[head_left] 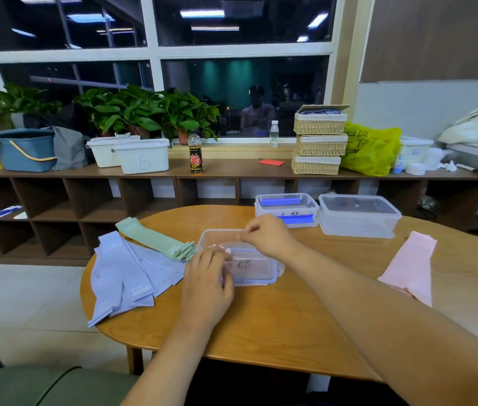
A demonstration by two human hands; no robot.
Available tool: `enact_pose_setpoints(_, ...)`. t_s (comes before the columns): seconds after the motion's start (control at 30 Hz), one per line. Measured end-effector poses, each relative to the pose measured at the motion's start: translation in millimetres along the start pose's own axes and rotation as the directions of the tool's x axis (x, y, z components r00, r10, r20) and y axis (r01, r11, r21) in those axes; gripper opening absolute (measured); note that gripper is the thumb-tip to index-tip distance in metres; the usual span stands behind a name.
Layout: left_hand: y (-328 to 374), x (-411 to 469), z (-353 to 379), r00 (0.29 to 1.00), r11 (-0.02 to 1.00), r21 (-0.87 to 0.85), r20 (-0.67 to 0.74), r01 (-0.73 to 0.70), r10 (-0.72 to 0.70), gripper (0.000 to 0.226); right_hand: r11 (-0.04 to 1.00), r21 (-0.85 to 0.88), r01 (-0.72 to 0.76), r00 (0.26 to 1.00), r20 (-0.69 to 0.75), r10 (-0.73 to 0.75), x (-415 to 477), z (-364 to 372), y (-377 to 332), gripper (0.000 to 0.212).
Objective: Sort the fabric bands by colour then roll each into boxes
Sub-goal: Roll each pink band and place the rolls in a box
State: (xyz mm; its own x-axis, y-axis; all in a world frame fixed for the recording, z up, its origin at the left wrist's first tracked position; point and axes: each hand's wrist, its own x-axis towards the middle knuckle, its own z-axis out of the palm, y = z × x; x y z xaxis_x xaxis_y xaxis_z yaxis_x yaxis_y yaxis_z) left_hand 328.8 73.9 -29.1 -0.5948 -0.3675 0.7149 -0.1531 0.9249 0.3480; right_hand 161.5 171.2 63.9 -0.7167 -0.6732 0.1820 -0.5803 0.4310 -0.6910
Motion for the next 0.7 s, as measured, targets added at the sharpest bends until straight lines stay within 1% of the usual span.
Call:
enact_pose_setpoints(0.07,13,-2,9,0.994,0.994,-0.047,0.028,-0.102,0.103,0.020,0.998,0.043,0.044,0.998,-0.051,-0.042,-27,-20,20,0.012)
enact_pose_setpoints(0.13,30,-2,22,0.984,0.984,-0.098,0.081,-0.150,0.158,0.015,0.996,0.059,0.066,0.993,-0.099,-0.060,-51,-39,44,0.010)
enact_pose_setpoints(0.2,51,-3,37,0.969,0.972,-0.133,0.130,-0.195,0.212,0.013,0.996,0.058,0.064,0.983,-0.177,-0.053,-73,-58,71,0.008)
enact_pose_setpoints(0.33,100,-3,68,0.922,0.937,-0.177,0.194,-0.301,0.333,0.014,0.998,-0.061,-0.003,0.958,-0.287,-0.014,-112,-96,131,0.007)
enact_pose_setpoints(0.4,123,-1,83,0.897,0.921,-0.190,0.230,-0.340,0.378,0.013,0.997,-0.060,-0.048,0.938,-0.347,0.025,-128,-112,158,0.013)
enact_pose_setpoints(0.47,142,2,96,0.873,0.910,-0.199,0.269,-0.364,0.407,0.011,0.994,-0.058,-0.097,0.902,-0.428,0.063,-143,-125,178,0.020)
enact_pose_setpoints(0.53,157,6,106,0.852,0.906,-0.203,0.314,-0.372,0.420,0.011,0.984,-0.092,-0.151,0.870,-0.486,0.088,-158,-136,195,0.026)
enact_pose_setpoints(0.6,166,8,114,0.836,0.906,-0.203,0.351,-0.371,0.422,0.014,0.958,-0.172,-0.230,0.869,-0.479,0.122,-171,-142,212,0.034)
enact_pose_setpoints(0.67,167,10,120,0.839,0.912,-0.205,0.361,-0.355,0.407,0.015,0.911,-0.284,-0.298,0.897,-0.409,0.166,-180,-141,227,0.039)
enact_pose_setpoints(0.7,166,10,122,0.848,0.919,-0.208,0.359,-0.334,0.390,0.015,0.900,-0.299,-0.317,0.902,-0.387,0.189,-181,-141,232,0.038)
